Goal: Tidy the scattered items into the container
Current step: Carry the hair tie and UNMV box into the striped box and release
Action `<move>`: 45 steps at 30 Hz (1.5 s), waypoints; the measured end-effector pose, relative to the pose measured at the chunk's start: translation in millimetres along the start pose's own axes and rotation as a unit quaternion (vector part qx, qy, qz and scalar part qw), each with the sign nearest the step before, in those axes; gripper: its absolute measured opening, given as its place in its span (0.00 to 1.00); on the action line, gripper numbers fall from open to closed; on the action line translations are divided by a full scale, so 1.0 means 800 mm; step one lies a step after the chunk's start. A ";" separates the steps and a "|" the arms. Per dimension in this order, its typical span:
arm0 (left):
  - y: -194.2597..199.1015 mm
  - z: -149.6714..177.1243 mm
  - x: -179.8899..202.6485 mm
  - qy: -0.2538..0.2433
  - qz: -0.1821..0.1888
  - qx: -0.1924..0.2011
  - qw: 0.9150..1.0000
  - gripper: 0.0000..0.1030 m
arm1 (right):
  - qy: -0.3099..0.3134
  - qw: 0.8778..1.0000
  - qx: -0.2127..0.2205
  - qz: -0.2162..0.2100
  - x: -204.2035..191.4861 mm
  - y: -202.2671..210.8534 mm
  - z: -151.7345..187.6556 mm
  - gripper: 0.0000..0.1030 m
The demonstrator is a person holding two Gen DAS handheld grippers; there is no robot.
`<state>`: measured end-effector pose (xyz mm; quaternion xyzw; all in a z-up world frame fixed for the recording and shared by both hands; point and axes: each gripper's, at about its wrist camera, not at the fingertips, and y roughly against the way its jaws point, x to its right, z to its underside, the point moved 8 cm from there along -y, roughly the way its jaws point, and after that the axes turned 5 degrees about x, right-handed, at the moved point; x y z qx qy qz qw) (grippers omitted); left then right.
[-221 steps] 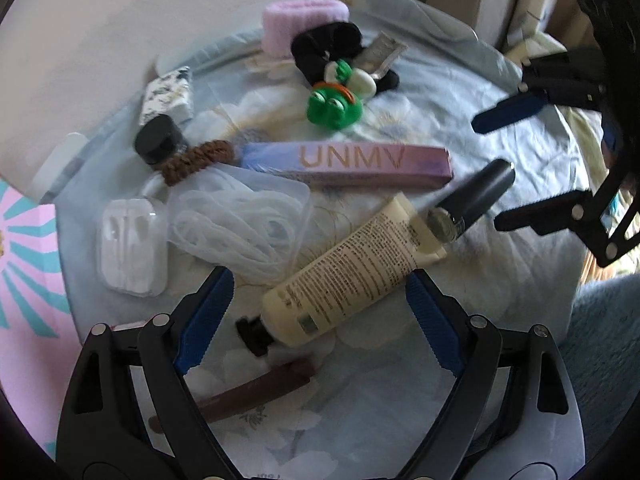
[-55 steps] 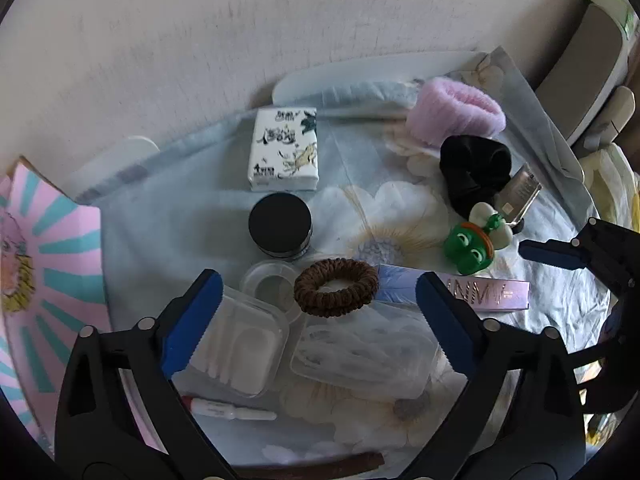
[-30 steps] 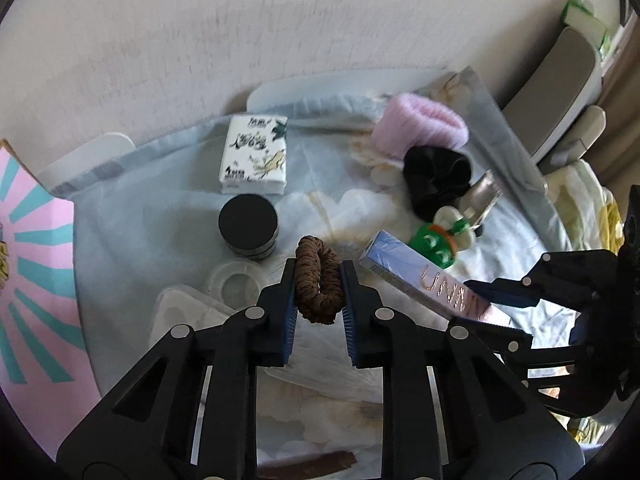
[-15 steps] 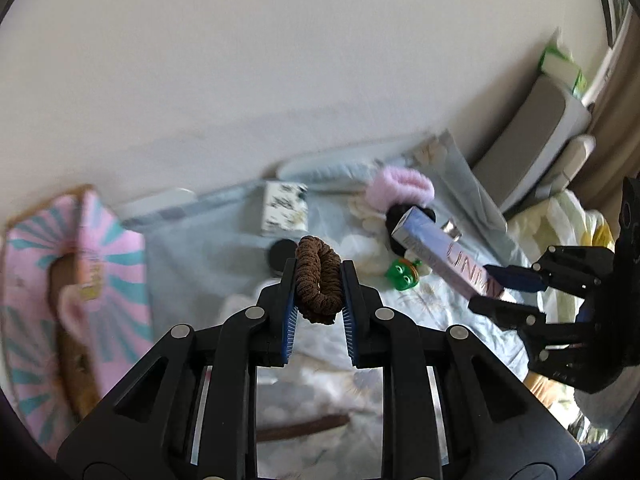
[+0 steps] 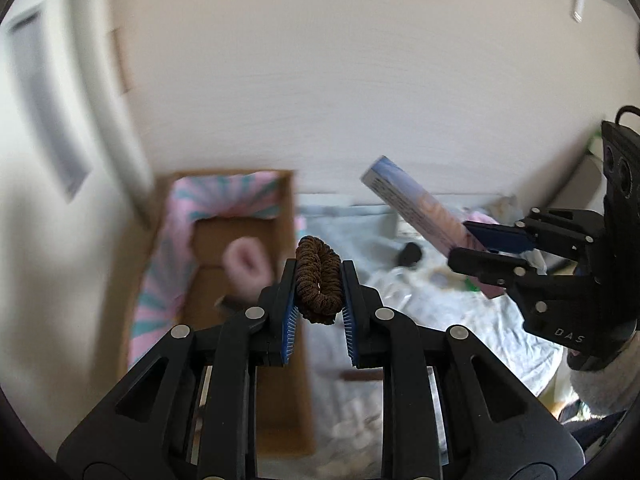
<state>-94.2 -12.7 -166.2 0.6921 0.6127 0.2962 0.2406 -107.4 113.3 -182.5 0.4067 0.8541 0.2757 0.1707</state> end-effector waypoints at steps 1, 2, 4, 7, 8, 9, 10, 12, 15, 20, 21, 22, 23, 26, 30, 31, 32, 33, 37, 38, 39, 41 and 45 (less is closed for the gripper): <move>0.005 0.005 -0.014 0.009 -0.012 0.000 1.000 0.17 | 0.006 1.000 0.000 -0.014 -0.013 -0.010 -0.007 0.20; 0.010 0.010 -0.024 0.016 -0.020 0.001 1.000 0.17 | 0.010 1.000 -0.002 -0.026 -0.024 -0.019 -0.012 0.20; 0.014 0.017 -0.046 0.028 -0.033 0.003 0.999 0.17 | 0.014 0.999 -0.006 -0.050 -0.046 -0.039 -0.021 0.20; 0.019 0.028 -0.071 0.049 -0.046 0.006 0.998 0.17 | 0.014 0.997 -0.015 -0.078 -0.072 -0.067 -0.031 0.20; 0.019 0.030 -0.076 0.055 -0.046 0.007 0.997 0.17 | 0.014 0.996 -0.018 -0.082 -0.078 -0.075 -0.033 0.20; 0.019 0.032 -0.081 0.062 -0.047 0.007 0.997 0.17 | 0.013 0.996 -0.026 -0.085 -0.083 -0.086 -0.034 0.20; 0.019 0.034 -0.085 0.067 -0.046 0.006 0.997 0.17 | 0.011 0.996 -0.031 -0.085 -0.084 -0.094 -0.037 0.20; 0.018 0.039 -0.092 0.076 -0.045 0.004 0.996 0.17 | 0.010 0.995 -0.045 -0.084 -0.088 -0.112 -0.040 0.20; 0.013 0.048 -0.100 0.080 -0.045 -0.004 0.996 0.17 | 0.017 0.995 -0.063 -0.080 -0.095 -0.131 -0.041 0.20; 0.003 0.060 -0.101 0.080 -0.043 -0.016 0.996 0.17 | 0.019 0.992 -0.088 -0.088 -0.105 -0.151 -0.031 0.20; 0.003 0.063 -0.101 0.079 -0.044 -0.018 0.996 0.17 | 0.018 0.992 -0.090 -0.090 -0.107 -0.153 -0.029 0.20; 0.001 0.067 -0.101 0.078 -0.044 -0.022 0.996 0.17 | 0.016 0.991 -0.092 -0.091 -0.107 -0.154 -0.026 0.20; -0.002 0.070 -0.101 0.077 -0.046 -0.028 0.996 0.21 | 0.014 0.991 -0.094 -0.093 -0.107 -0.156 -0.024 0.20; -0.007 0.078 -0.106 0.079 -0.062 -0.037 0.994 0.90 | 0.006 0.990 -0.103 -0.093 -0.105 -0.162 -0.018 0.20; -0.003 0.078 -0.111 0.099 -0.052 -0.024 0.993 0.99 | -0.006 0.990 -0.113 -0.087 -0.100 -0.170 -0.009 0.26; -0.003 0.079 -0.112 0.100 -0.056 -0.028 0.993 0.99 | -0.007 0.990 -0.112 -0.085 -0.099 -0.169 -0.009 0.32; -0.005 0.079 -0.113 0.098 -0.059 -0.032 0.993 0.99 | -0.010 0.990 -0.109 -0.085 -0.099 -0.167 -0.009 0.39; -0.006 0.080 -0.114 0.096 -0.060 -0.035 0.993 0.99 | -0.013 0.991 -0.103 -0.085 -0.097 -0.165 -0.010 0.41; -0.007 0.081 -0.111 0.093 -0.058 -0.040 0.993 0.99 | -0.026 0.992 -0.086 -0.083 -0.090 -0.154 -0.016 0.46; -0.007 0.080 -0.110 0.090 -0.059 -0.040 0.993 0.99 | -0.028 0.993 -0.083 -0.081 -0.089 -0.150 -0.017 0.46; -0.007 0.079 -0.108 0.086 -0.061 -0.040 0.994 0.99 | -0.032 0.993 -0.078 -0.078 -0.085 -0.145 -0.018 0.46; -0.008 0.076 -0.103 0.075 -0.062 -0.040 0.995 0.99 | -0.041 0.994 -0.070 -0.069 -0.076 -0.136 -0.019 0.47; -0.008 0.065 -0.086 0.047 -0.056 -0.037 0.997 0.99 | -0.069 0.995 -0.056 -0.047 -0.047 -0.111 -0.014 0.47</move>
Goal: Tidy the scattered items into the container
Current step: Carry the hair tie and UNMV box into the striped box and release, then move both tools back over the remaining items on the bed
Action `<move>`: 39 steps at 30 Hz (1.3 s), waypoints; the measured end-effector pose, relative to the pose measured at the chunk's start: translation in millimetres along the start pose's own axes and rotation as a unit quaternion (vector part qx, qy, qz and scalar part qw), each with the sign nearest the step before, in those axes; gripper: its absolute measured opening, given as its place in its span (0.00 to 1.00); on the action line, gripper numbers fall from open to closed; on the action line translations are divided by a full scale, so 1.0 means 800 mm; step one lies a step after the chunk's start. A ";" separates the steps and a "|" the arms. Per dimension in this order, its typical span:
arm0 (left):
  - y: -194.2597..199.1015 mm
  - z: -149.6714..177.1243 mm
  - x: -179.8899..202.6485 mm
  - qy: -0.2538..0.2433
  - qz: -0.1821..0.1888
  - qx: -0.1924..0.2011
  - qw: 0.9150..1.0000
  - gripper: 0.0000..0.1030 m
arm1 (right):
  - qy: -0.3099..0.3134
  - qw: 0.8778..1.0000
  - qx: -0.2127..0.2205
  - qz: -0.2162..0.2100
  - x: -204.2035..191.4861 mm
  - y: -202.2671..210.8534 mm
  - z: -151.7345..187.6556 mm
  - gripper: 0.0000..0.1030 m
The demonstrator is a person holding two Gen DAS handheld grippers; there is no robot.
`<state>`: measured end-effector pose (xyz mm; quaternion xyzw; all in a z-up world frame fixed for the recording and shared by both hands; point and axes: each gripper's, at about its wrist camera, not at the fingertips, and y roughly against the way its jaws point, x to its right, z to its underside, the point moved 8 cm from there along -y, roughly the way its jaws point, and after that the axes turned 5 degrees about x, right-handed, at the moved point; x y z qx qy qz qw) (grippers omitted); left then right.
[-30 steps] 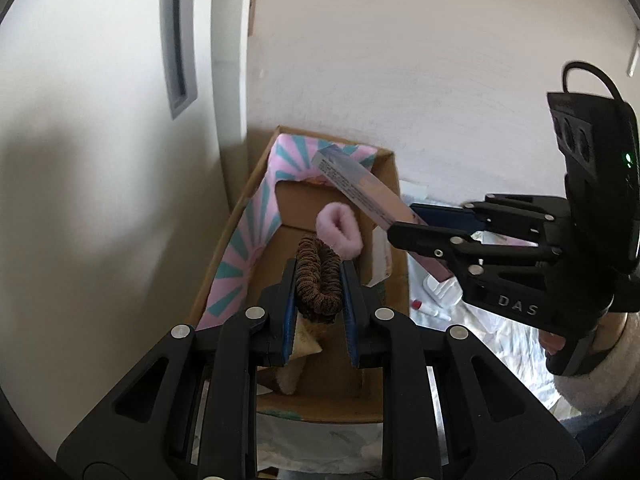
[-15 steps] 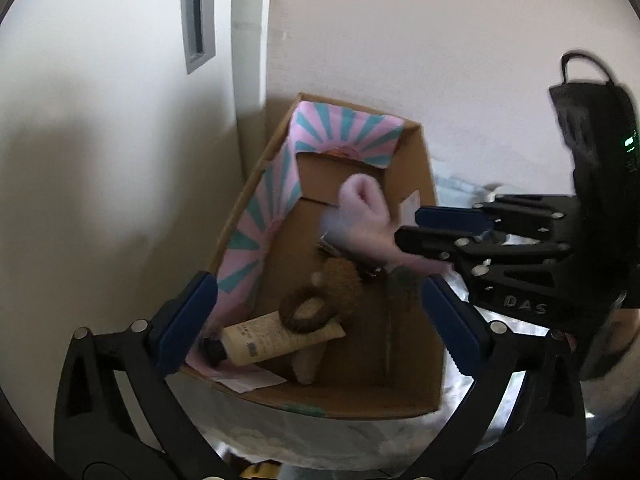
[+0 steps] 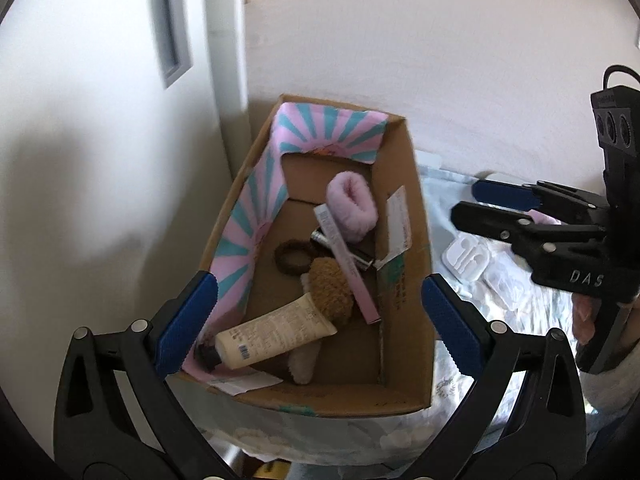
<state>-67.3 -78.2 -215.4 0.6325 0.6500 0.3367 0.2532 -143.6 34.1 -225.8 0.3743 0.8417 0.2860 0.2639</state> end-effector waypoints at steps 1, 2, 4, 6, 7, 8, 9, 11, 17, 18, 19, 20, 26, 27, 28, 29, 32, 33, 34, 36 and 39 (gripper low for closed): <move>-0.001 -0.003 0.006 -0.008 0.003 0.000 1.000 0.99 | -0.008 1.000 0.004 0.008 0.009 0.007 0.002 0.47; -0.001 -0.005 0.012 -0.014 0.005 0.000 1.000 0.99 | -0.015 1.000 0.008 0.018 0.019 0.015 0.005 0.47; -0.003 -0.011 0.027 -0.031 0.013 0.002 0.999 0.99 | -0.029 0.999 0.015 0.038 0.037 0.030 0.011 0.47; -0.006 -0.016 0.040 -0.046 0.019 0.002 0.999 0.99 | -0.046 0.997 0.020 0.055 0.058 0.046 0.020 0.47; -0.008 -0.019 0.049 -0.054 0.023 0.003 0.998 0.99 | -0.055 0.996 0.023 0.064 0.068 0.053 0.023 0.47; -0.009 -0.022 0.056 -0.060 0.027 0.003 0.998 0.99 | -0.067 0.995 0.026 0.075 0.081 0.063 0.029 0.47; -0.010 -0.024 0.063 -0.065 0.032 0.002 0.997 0.99 | -0.076 0.993 0.028 0.084 0.092 0.071 0.034 0.47; -0.013 -0.030 0.078 -0.077 0.042 0.004 0.996 0.99 | -0.095 0.989 0.035 0.107 0.117 0.092 0.044 0.47; -0.019 -0.044 0.127 -0.111 0.079 0.005 0.991 0.99 | -0.155 0.971 0.053 0.176 0.186 0.156 0.082 0.47; -0.022 -0.045 0.136 -0.116 0.085 0.004 0.990 0.99 | -0.165 0.967 0.054 0.184 0.194 0.165 0.089 0.47; -0.025 -0.046 0.146 -0.122 0.092 0.002 0.988 0.99 | -0.176 0.963 0.054 0.195 0.204 0.175 0.099 0.47; -0.028 -0.046 0.154 -0.127 0.097 0.000 0.987 0.99 | -0.186 0.959 0.053 0.206 0.213 0.183 0.109 0.47; -0.045 -0.036 0.206 -0.172 0.117 -0.015 0.978 0.99 | -0.230 0.942 0.046 0.240 0.240 0.213 0.160 0.47; -0.050 -0.033 0.214 -0.180 0.119 -0.020 0.976 0.99 | -0.234 0.940 0.046 0.242 0.242 0.216 0.168 0.47; -0.055 -0.029 0.222 -0.188 0.121 -0.025 0.974 0.99 | -0.236 0.939 0.043 0.245 0.243 0.219 0.175 0.47; -0.060 -0.026 0.230 -0.194 0.123 -0.030 0.973 0.99 | -0.235 0.939 0.040 0.248 0.243 0.221 0.182 0.47; -0.075 -0.016 0.248 -0.206 0.126 -0.044 0.969 0.99 | -0.226 0.940 0.029 0.252 0.242 0.223 0.196 0.47; -0.081 -0.012 0.253 -0.209 0.126 -0.051 0.969 0.99 | -0.221 0.942 0.025 0.253 0.240 0.222 0.200 0.47; -0.088 -0.007 0.258 -0.210 0.125 -0.057 0.968 0.99 | -0.215 0.943 0.021 0.253 0.239 0.221 0.204 0.47; -0.100 0.000 0.264 -0.210 0.124 -0.068 0.967 0.99 | -0.202 0.947 0.014 0.251 0.235 0.215 0.209 0.47; -0.122 0.011 0.266 -0.205 0.108 -0.089 0.969 0.99 | -0.183 0.955 0.018 0.232 0.218 0.202 0.210 0.47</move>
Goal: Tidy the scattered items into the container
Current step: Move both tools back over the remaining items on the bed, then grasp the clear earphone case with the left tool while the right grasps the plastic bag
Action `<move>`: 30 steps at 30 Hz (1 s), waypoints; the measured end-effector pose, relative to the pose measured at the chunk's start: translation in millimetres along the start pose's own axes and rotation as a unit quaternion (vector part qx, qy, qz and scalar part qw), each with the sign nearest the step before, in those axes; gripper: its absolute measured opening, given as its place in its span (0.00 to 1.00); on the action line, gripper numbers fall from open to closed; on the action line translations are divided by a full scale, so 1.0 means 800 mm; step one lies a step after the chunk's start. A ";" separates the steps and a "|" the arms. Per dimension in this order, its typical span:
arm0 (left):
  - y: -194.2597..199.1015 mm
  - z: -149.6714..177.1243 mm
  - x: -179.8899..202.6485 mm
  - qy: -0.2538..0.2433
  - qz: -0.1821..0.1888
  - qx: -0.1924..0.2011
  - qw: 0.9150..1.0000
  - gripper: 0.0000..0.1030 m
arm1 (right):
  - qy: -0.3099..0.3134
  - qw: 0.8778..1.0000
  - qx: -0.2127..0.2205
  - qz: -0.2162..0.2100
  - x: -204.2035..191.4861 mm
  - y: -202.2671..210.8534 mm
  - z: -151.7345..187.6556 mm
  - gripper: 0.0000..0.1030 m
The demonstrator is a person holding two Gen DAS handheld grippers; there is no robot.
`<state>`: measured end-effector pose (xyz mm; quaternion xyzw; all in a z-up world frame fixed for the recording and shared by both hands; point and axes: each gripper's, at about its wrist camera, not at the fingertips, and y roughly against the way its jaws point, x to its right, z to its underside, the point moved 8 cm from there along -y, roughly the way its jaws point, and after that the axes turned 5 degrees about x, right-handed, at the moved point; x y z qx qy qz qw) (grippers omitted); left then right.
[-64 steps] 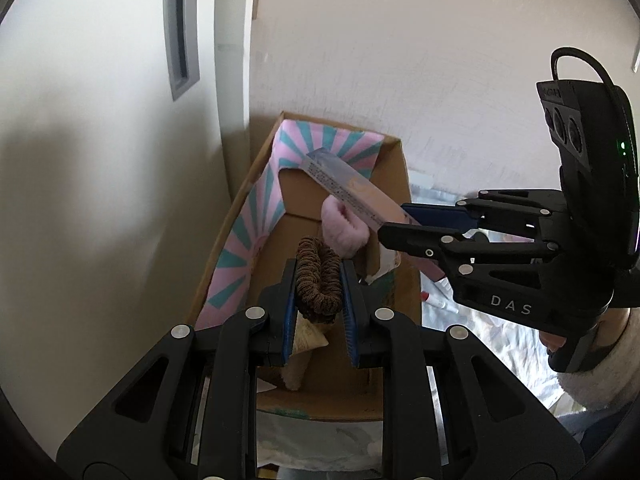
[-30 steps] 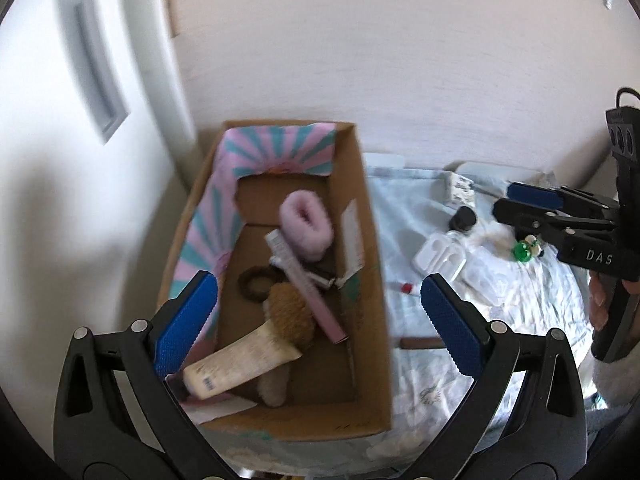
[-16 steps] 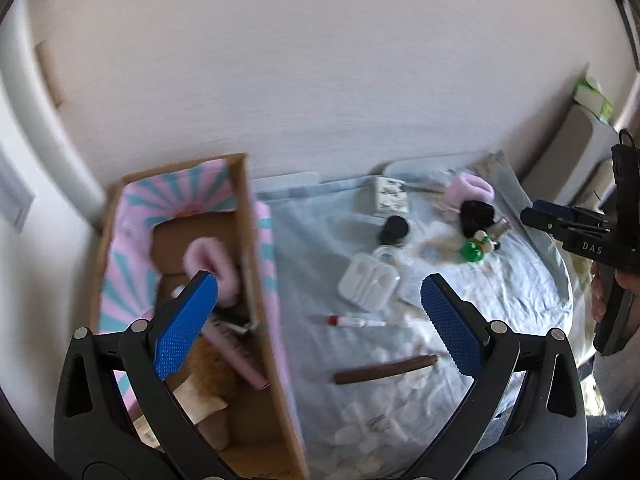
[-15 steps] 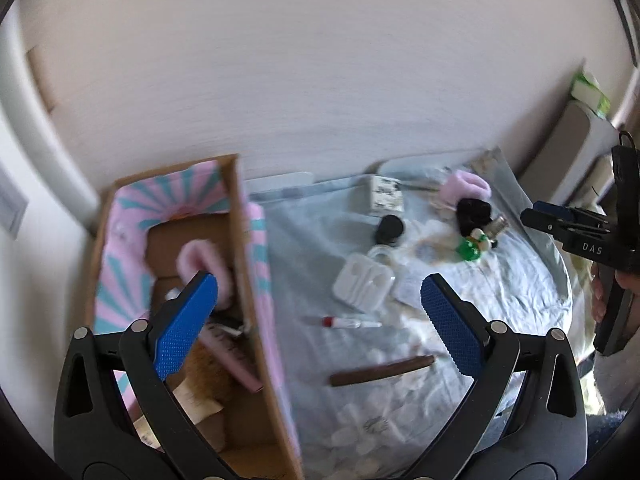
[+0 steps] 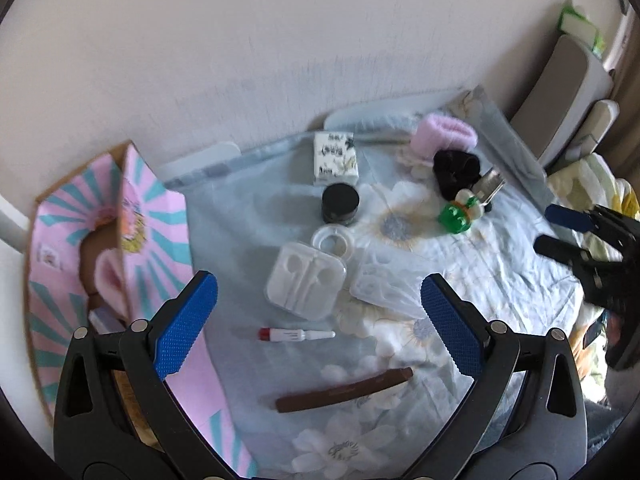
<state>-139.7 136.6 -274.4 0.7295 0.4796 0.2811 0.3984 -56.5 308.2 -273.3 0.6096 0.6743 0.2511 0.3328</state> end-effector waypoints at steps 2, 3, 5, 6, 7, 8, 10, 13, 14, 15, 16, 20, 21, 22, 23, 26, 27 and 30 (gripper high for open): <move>-0.018 0.004 -0.001 0.009 -0.005 -0.018 1.000 0.99 | 0.026 0.999 0.021 -0.001 -0.021 -0.003 0.004 0.47; -0.024 0.006 -0.002 0.012 -0.006 -0.023 1.000 0.99 | 0.040 0.999 0.028 -0.009 -0.033 -0.004 0.006 0.47; -0.035 0.008 -0.002 0.017 -0.010 -0.033 0.999 0.99 | 0.076 0.997 0.030 -0.013 -0.056 -0.015 0.013 0.47; -0.039 0.009 -0.003 0.018 -0.013 -0.035 0.999 0.99 | 0.095 0.995 0.026 -0.012 -0.066 -0.022 0.017 0.47; -0.043 0.009 -0.005 0.021 -0.018 -0.037 0.999 0.99 | 0.109 0.994 0.020 -0.016 -0.075 -0.029 0.021 0.47; -0.046 0.009 -0.007 0.023 -0.022 -0.039 0.999 0.99 | 0.125 0.992 0.012 -0.023 -0.085 -0.037 0.026 0.47; -0.053 0.011 -0.013 0.032 -0.028 -0.043 0.998 0.99 | 0.144 0.989 0.006 -0.035 -0.099 -0.046 0.030 0.47; -0.062 0.016 -0.020 0.045 -0.028 -0.052 0.997 0.99 | 0.168 0.984 -0.004 -0.052 -0.114 -0.059 0.033 0.47; -0.064 0.019 -0.023 0.047 -0.029 -0.056 0.997 0.99 | 0.173 0.983 -0.008 -0.059 -0.117 -0.064 0.034 0.47; -0.066 0.022 -0.025 0.046 -0.033 -0.058 0.997 0.99 | 0.176 0.982 -0.011 -0.064 -0.119 -0.068 0.034 0.47; -0.068 0.024 -0.027 0.042 -0.037 -0.061 0.997 0.99 | 0.180 0.981 -0.014 -0.067 -0.120 -0.073 0.034 0.47; -0.075 0.033 -0.023 0.003 -0.057 -0.066 0.996 0.99 | 0.201 0.977 -0.027 -0.068 -0.119 -0.097 0.032 0.47; -0.078 0.034 -0.022 -0.008 -0.063 -0.067 0.996 0.99 | 0.207 0.976 -0.026 -0.065 -0.117 -0.100 0.030 0.48; -0.080 0.035 -0.022 -0.017 -0.068 -0.068 0.995 0.99 | 0.216 0.974 -0.022 -0.065 -0.117 -0.103 0.028 0.48; -0.082 0.036 -0.022 -0.023 -0.072 -0.068 0.995 0.99 | 0.222 0.972 -0.027 -0.070 -0.117 -0.107 0.027 0.49; -0.088 0.033 -0.027 -0.025 -0.071 -0.067 0.995 0.99 | 0.239 0.967 -0.032 -0.078 -0.117 -0.116 0.025 0.49; -0.091 0.033 -0.029 -0.024 -0.068 -0.070 0.995 0.99 | 0.246 0.966 -0.033 -0.078 -0.118 -0.116 0.025 0.49; -0.102 0.035 -0.031 -0.021 -0.061 -0.083 0.994 0.99 | 0.264 0.960 -0.034 -0.082 -0.122 -0.122 0.024 0.49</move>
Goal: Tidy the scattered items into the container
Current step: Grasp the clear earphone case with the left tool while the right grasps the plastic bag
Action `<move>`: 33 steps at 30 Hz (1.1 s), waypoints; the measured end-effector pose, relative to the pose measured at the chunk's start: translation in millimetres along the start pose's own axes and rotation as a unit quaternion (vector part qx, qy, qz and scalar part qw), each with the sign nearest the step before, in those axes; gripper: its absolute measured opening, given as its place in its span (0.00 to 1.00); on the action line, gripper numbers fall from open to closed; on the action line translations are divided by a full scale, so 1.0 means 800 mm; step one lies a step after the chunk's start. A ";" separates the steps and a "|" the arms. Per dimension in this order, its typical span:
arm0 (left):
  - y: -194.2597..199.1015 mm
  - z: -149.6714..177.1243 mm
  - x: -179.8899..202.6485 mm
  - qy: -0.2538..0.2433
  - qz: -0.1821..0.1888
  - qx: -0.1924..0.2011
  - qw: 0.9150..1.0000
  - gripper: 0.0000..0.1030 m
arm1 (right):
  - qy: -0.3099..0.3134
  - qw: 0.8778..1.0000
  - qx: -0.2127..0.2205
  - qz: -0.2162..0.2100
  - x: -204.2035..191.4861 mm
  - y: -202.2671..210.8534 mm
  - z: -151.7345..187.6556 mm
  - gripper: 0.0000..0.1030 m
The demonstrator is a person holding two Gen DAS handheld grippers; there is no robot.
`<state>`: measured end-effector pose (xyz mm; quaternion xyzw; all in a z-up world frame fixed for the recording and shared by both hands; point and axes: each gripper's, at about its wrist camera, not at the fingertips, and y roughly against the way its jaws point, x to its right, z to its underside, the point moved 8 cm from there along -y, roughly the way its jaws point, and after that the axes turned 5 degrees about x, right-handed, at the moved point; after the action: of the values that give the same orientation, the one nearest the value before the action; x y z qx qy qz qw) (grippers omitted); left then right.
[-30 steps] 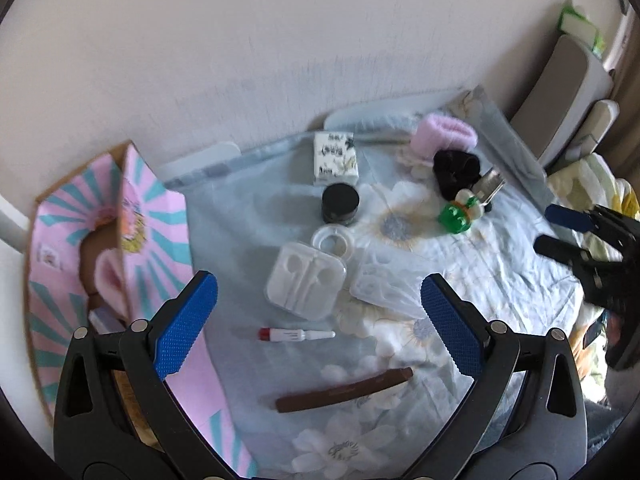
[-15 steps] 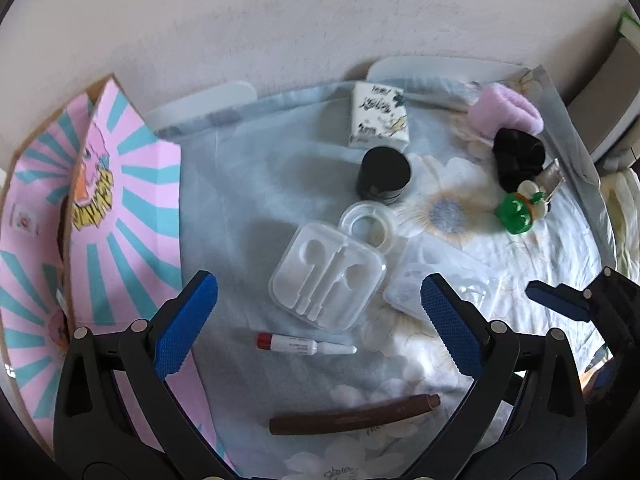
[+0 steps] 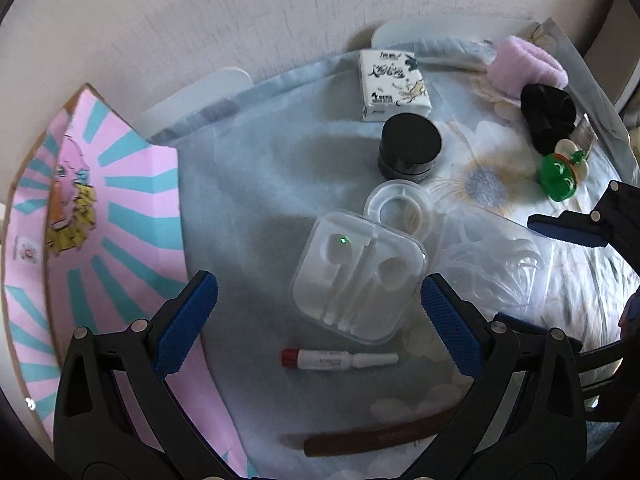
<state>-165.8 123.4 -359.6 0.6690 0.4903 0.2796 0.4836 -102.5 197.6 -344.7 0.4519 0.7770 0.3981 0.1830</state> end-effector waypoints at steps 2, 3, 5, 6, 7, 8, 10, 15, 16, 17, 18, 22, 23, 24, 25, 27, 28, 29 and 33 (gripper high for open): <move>-0.006 0.003 0.001 -0.004 -0.001 -0.007 1.000 0.99 | 0.008 1.000 -0.003 -0.003 -0.001 -0.006 0.000 0.49; -0.009 0.005 0.001 -0.006 -0.001 -0.009 1.000 0.99 | 0.009 1.000 -0.003 -0.005 -0.002 -0.008 -0.001 0.49; -0.015 0.009 0.002 -0.006 0.002 -0.015 1.000 1.00 | 0.011 1.000 -0.001 -0.008 -0.003 -0.012 -0.002 0.49; -0.016 0.010 0.002 -0.004 0.004 -0.013 1.000 1.00 | 0.012 1.000 0.000 -0.008 -0.003 -0.012 -0.002 0.49; -0.017 0.011 0.001 0.002 0.008 -0.011 1.000 1.00 | 0.012 1.000 0.002 -0.009 -0.002 -0.011 -0.002 0.49; -0.017 0.011 0.000 0.007 0.012 -0.010 1.000 1.00 | 0.011 1.000 0.003 -0.011 -0.002 -0.010 -0.002 0.49; -0.016 0.011 0.000 0.008 0.014 -0.002 1.000 0.96 | 0.007 1.000 0.003 -0.016 0.000 -0.009 0.000 0.49; -0.009 0.007 0.000 0.030 0.045 0.019 0.998 0.63 | -0.001 1.000 0.003 -0.020 0.001 -0.006 0.001 0.46; -0.010 0.006 -0.002 0.035 0.048 0.020 0.998 0.63 | -0.002 1.000 0.002 -0.019 0.002 -0.005 0.001 0.46; -0.010 0.006 -0.002 0.039 0.049 0.021 0.998 0.63 | -0.006 1.000 0.001 -0.020 0.002 -0.005 0.001 0.46; -0.009 0.006 -0.003 0.039 0.049 0.021 0.998 0.63 | -0.011 1.000 0.002 -0.021 0.003 -0.005 0.001 0.46; -0.003 0.007 -0.002 0.044 0.056 0.028 0.997 0.62 | -0.031 0.999 0.006 -0.022 0.007 -0.002 -0.002 0.46; 0.000 0.007 -0.002 0.047 0.058 0.030 0.997 0.62 | -0.035 0.999 0.007 -0.021 0.008 0.000 -0.003 0.46; 0.003 0.006 -0.003 0.049 0.059 0.032 0.997 0.62 | -0.038 0.999 0.008 -0.020 0.009 0.001 -0.004 0.46; 0.008 0.005 -0.004 0.052 0.062 0.036 0.996 0.62 | -0.041 0.999 0.010 -0.019 0.011 0.002 -0.005 0.46; 0.017 0.002 -0.005 0.055 0.065 0.043 0.995 0.62 | -0.049 0.999 0.015 -0.019 0.017 0.005 -0.009 0.46; 0.024 -0.001 -0.005 0.056 0.068 0.049 0.995 0.62 | -0.052 0.998 0.018 -0.018 0.018 0.008 -0.011 0.46; 0.030 -0.004 -0.006 0.057 0.071 0.053 0.994 0.62 | -0.055 0.998 0.022 -0.017 0.021 0.012 -0.013 0.46; 0.069 -0.019 -0.007 0.066 0.075 0.084 0.991 0.62 | -0.063 0.997 0.040 -0.010 0.029 0.036 -0.029 0.46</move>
<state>-159.5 121.1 -302.2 0.7223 0.4908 0.3165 0.3703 -113.6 214.8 -306.3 0.4748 0.7839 0.3359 0.2176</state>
